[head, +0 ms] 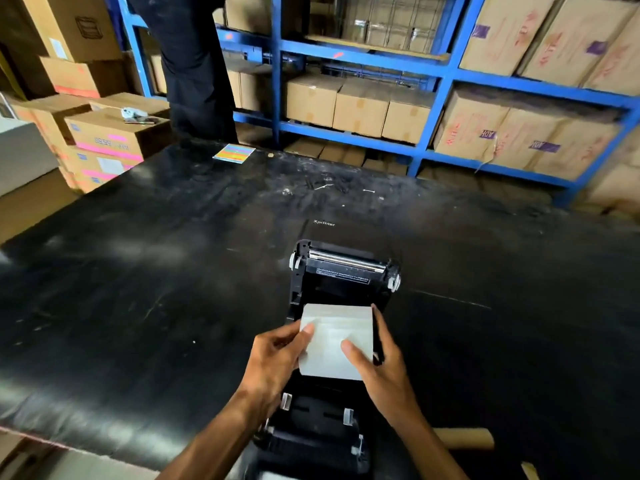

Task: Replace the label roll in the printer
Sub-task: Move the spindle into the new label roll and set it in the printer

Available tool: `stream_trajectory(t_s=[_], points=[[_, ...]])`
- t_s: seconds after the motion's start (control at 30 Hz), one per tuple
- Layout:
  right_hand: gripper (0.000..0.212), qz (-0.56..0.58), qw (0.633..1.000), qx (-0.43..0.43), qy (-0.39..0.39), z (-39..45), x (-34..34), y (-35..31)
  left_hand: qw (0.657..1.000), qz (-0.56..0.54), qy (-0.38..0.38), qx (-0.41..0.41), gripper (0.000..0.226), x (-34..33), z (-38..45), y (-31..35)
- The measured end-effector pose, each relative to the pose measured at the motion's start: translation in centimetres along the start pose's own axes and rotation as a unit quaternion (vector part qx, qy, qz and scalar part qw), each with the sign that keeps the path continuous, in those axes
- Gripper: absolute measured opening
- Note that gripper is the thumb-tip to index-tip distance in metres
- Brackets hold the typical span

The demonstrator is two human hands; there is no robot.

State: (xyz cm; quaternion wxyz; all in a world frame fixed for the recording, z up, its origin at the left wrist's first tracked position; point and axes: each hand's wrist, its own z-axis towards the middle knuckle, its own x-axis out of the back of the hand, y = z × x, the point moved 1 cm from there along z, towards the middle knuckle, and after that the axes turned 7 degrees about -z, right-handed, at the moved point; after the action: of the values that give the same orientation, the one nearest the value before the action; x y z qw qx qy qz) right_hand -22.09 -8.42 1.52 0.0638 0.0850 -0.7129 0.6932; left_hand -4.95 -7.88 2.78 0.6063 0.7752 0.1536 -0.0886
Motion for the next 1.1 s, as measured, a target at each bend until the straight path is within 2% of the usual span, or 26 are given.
stream_trajectory(t_s=[0.3, 0.53, 0.7, 0.97, 1.1], points=[[0.078, -0.006, 0.999, -0.020, 0.047, -0.4, -0.9, 0.1, 1.000, 0.010, -0.020, -0.008, 0.033, 0.3, 0.7, -0.2], [0.082, -0.083, 0.996, -0.016, 0.032, 0.3, -1.0, -0.7, 0.999, -0.011, -0.028, -0.013, 0.025, 0.7, 0.7, -0.2], [0.077, -0.223, 0.974, -0.033, -0.003, 0.2, -0.9, -0.4, 0.999, -0.006, -0.020, -0.032, 0.027, 1.3, 0.5, -0.7], [0.079, -0.165, 0.986, -0.019, -0.024, -0.5, -1.3, 1.2, 0.998, 0.021, -0.042, -0.051, 0.031, 2.1, 0.5, -1.7], [0.085, -0.188, 0.982, -0.020, -0.025, -0.8, -1.6, 2.2, 0.995, 0.083, -0.012, -0.043, 0.040, 2.4, 1.3, -2.2]])
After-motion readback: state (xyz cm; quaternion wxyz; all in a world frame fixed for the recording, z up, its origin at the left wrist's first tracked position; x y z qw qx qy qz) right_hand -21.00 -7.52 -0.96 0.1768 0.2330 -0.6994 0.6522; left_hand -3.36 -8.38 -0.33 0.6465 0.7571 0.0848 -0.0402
